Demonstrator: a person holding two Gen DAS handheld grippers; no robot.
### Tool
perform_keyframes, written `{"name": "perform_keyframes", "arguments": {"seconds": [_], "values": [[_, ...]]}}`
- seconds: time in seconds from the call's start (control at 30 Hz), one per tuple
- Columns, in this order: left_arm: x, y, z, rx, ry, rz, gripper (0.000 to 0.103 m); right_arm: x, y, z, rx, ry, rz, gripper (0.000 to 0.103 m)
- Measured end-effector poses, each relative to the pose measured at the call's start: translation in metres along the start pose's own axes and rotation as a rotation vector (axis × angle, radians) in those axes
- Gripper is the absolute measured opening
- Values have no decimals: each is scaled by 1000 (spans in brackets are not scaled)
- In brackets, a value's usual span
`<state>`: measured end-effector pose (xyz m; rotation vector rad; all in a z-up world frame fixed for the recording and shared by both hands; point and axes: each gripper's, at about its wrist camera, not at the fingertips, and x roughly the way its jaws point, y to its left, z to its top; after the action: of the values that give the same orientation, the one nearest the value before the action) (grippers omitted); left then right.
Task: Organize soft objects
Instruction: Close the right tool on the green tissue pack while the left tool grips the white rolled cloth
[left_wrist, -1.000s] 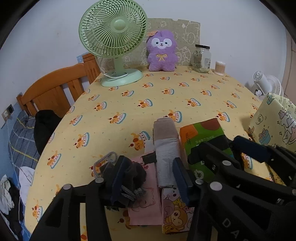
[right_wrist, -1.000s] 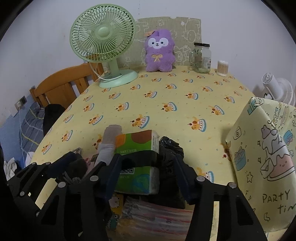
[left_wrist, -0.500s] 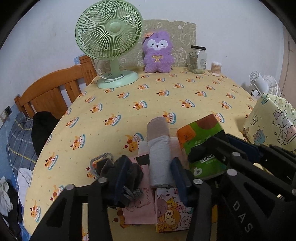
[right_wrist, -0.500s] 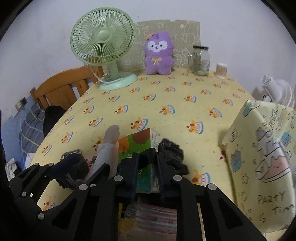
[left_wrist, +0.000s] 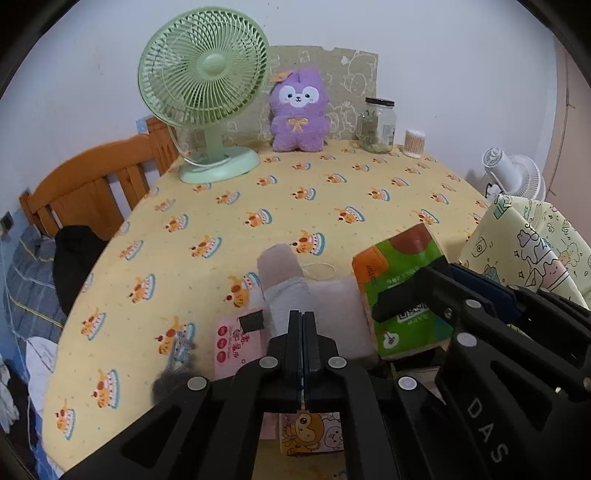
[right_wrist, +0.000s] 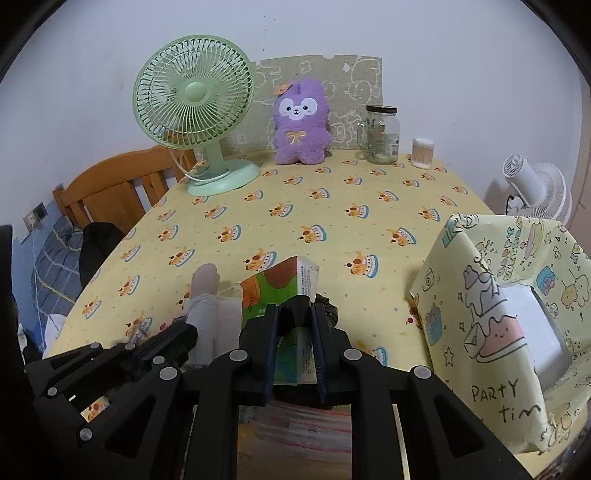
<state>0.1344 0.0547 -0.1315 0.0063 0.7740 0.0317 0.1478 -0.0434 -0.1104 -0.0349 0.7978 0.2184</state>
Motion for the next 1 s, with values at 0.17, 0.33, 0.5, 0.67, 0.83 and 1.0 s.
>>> {"name": "perform_keyframes", "arguments": {"seconds": [0.17, 0.33, 0.5, 0.67, 0.83, 1.0], "values": [[-3, 0, 2, -13, -18, 28, 43, -5, -1, 1, -2, -14, 0, 20], [7, 3, 4, -29, 3, 16, 44, -2, -1, 3, -2, -11, -11, 20], [23, 9, 3, -61, 52, -4, 33, 7, -1, 3, -5, 9, -19, 20], [27, 10, 2, -64, 63, -2, 21, 14, -1, 3, -5, 27, -16, 20], [16, 5, 3, -44, 36, 7, 21, 11, -1, 4, -4, 15, -10, 20], [2, 3, 7, -36, 6, 13, 21, -2, 0, 7, -4, -5, -5, 20]]}}
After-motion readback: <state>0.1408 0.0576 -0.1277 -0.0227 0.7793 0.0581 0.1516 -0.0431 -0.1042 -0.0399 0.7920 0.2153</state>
